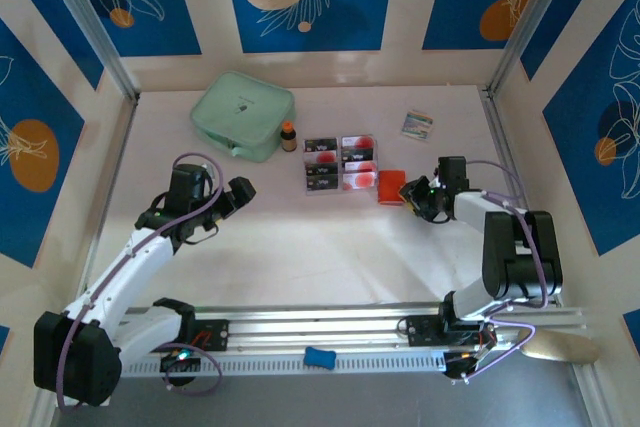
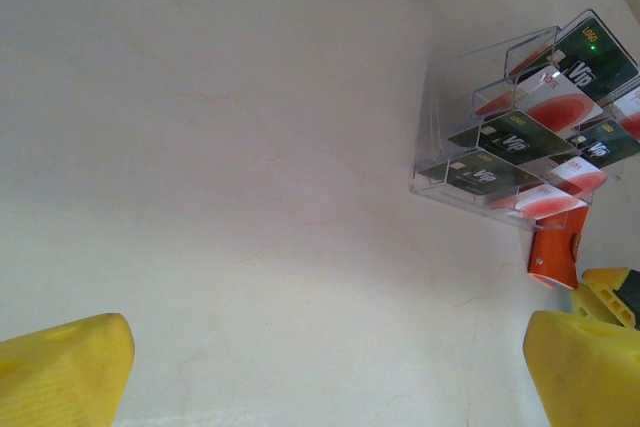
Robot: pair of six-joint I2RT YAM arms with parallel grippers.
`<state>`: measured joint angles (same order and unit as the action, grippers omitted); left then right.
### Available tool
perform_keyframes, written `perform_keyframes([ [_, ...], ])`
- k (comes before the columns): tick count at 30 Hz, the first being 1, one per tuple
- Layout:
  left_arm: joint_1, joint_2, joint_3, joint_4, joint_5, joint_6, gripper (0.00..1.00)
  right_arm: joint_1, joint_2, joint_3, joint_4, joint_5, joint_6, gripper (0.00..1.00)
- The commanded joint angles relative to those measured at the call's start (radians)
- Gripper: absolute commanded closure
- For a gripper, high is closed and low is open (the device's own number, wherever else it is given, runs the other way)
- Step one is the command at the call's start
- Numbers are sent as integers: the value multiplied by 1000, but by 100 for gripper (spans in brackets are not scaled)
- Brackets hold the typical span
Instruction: Put the credit cards into the card holder
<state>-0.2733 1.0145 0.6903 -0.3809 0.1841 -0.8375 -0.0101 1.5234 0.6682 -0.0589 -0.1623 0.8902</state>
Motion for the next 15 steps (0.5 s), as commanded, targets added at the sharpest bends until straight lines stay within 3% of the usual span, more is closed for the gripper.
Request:
perform_keyframes([
  [1,-7,-4,-14,20,19,-9,0,-6,44,31,11,-29,-11,73],
  [8,-10,-8,-24,22,17,-12,0,-22,58,8,22,-64,-17,98],
  [15,-13,-23,-32,22,31,-23,0,-54,-158,-43,-87,-85,-26,100],
])
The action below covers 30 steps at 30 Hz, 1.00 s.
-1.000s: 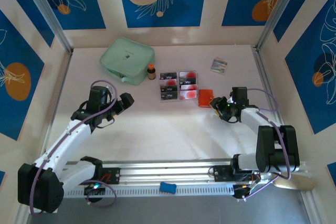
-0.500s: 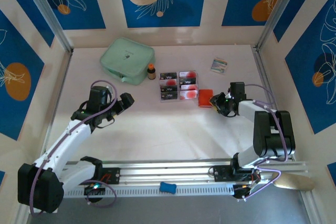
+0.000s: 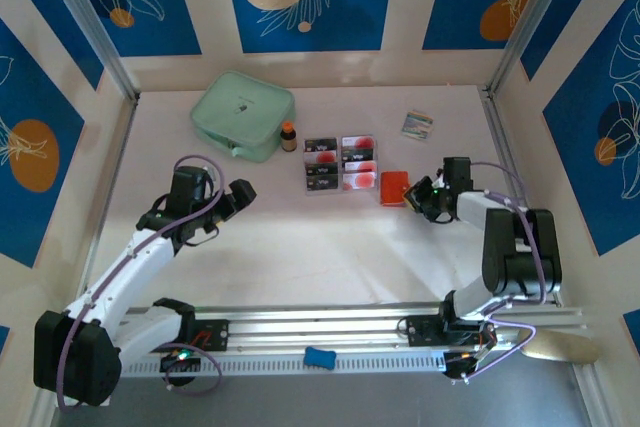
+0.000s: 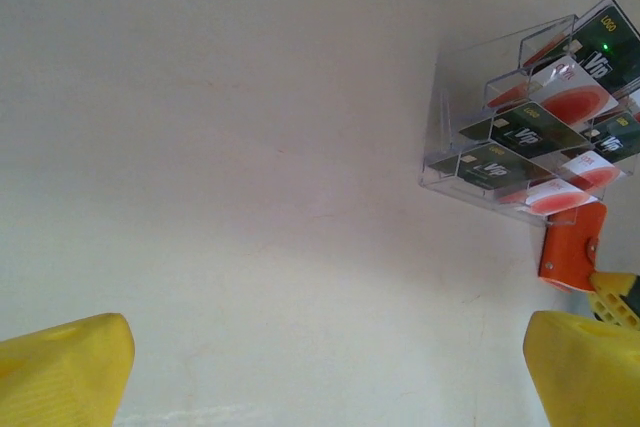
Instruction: Put the credit cards into the card holder
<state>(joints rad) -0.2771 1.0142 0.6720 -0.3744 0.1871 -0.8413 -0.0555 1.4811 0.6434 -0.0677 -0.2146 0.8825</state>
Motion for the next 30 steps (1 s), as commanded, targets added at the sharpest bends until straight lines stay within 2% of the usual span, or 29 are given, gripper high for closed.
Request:
perform_keyframes([
  [1,-10,-29,-15,15,32,-22,0,-9,-170,-23,-112,-32,-22,100],
  [4,-11,-47,-18,18,46,-34,0,-9,-326,-39,-188,-43,-17,100],
  [8,-17,-67,-33,61,77,-74,0,12,-480,-40,-212,-117,33,100],
  [12,-29,-66,-40,157,116,-137,0,127,-520,1,-150,-177,110,100],
  [17,-96,-36,8,227,106,-175,0,372,-465,76,20,-165,183,100],
  [20,-140,-18,32,267,82,-191,0,482,-395,122,107,-161,215,100],
  [26,-211,1,1,410,17,-272,0,600,-283,149,304,-152,331,100],
  [30,-248,1,-35,529,-60,-332,4,651,-234,165,355,-128,367,100],
])
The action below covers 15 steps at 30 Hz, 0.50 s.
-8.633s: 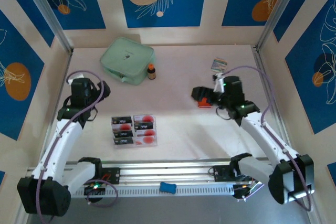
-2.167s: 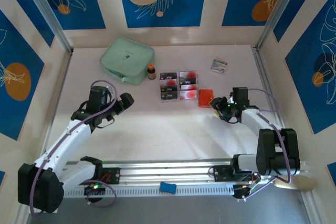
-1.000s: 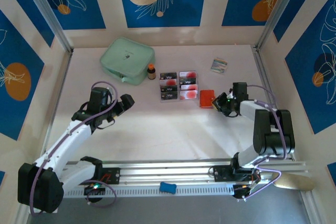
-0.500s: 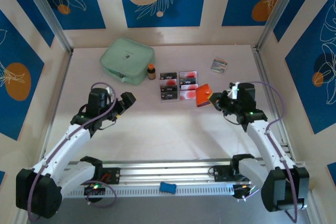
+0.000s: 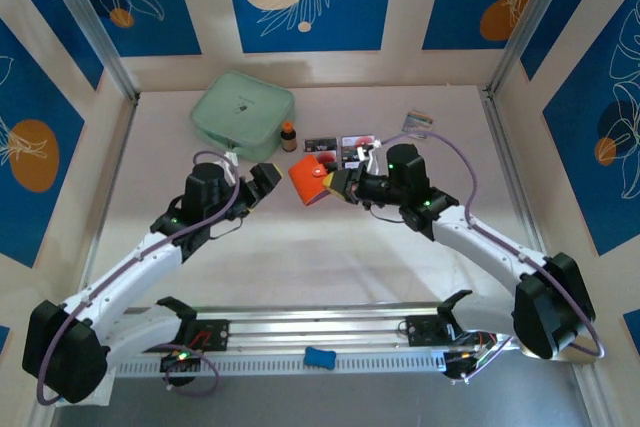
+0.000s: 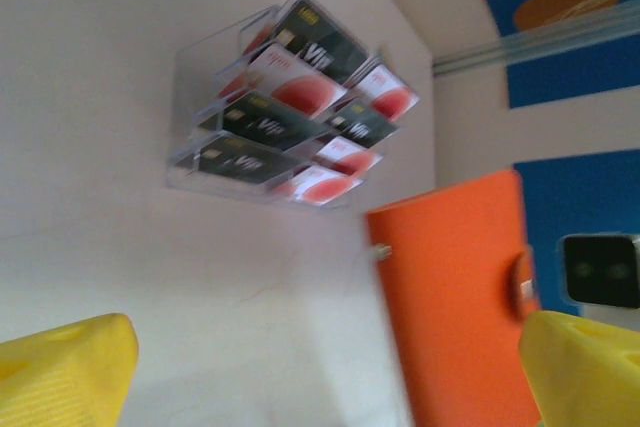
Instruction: Put the credit cards into the card holder
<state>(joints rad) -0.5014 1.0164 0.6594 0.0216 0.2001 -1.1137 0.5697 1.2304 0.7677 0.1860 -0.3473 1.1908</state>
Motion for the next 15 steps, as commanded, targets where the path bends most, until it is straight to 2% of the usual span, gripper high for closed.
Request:
perform_keyframes([
  [1,-34,-1,-25,152,-98,-61,5,36,27,44,117,8,69,100],
  [4,-58,11,-24,186,-138,-67,7,58,60,51,160,8,97,100],
  [15,-97,63,-70,298,-160,-110,20,85,122,45,261,2,169,100],
])
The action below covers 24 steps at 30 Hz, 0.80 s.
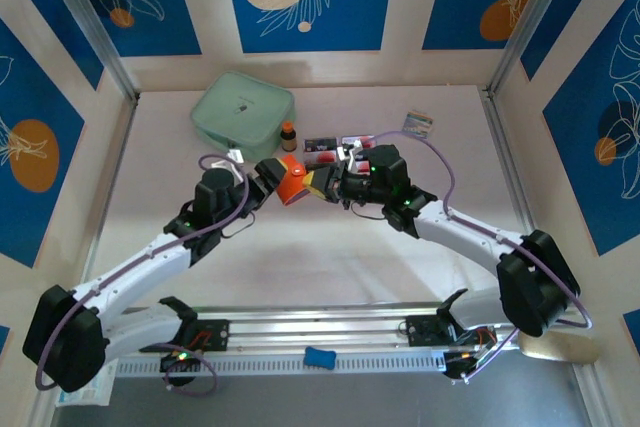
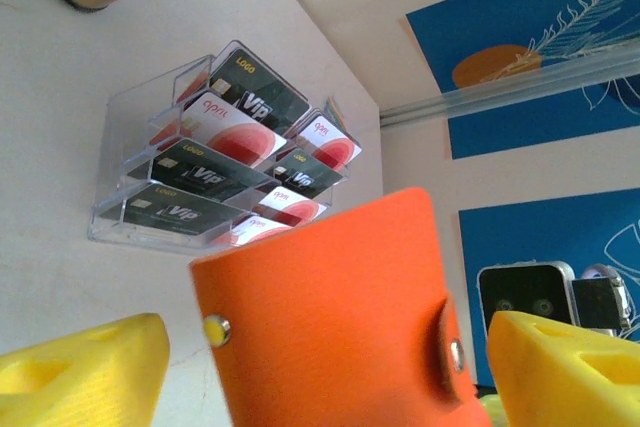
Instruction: Put the credit cards into the card holder
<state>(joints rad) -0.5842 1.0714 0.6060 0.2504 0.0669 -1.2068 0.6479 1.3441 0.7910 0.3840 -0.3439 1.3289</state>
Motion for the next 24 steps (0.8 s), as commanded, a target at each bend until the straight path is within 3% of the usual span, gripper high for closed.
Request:
perform_keyframes([
  [1,-14,10,-23,78,-32,-21,22,7,11,21,70,-2,35,100],
  [4,-20,12,-32,103,-45,-27,29,9,19,18,72,-1,41,100],
  [15,-23,36,-59,200,-49,-34,76,22,80,3,96,-23,73,100],
  [16,-24,36,-64,206,-47,-33,81,21,86,7,64,-28,63,97],
  [19,-23,25,-71,183,-42,-4,92,6,65,11,-103,-10,-53,66],
  [24,-23,-10,-45,56,-4,158,97,-26,-38,26,-440,154,-286,53],
])
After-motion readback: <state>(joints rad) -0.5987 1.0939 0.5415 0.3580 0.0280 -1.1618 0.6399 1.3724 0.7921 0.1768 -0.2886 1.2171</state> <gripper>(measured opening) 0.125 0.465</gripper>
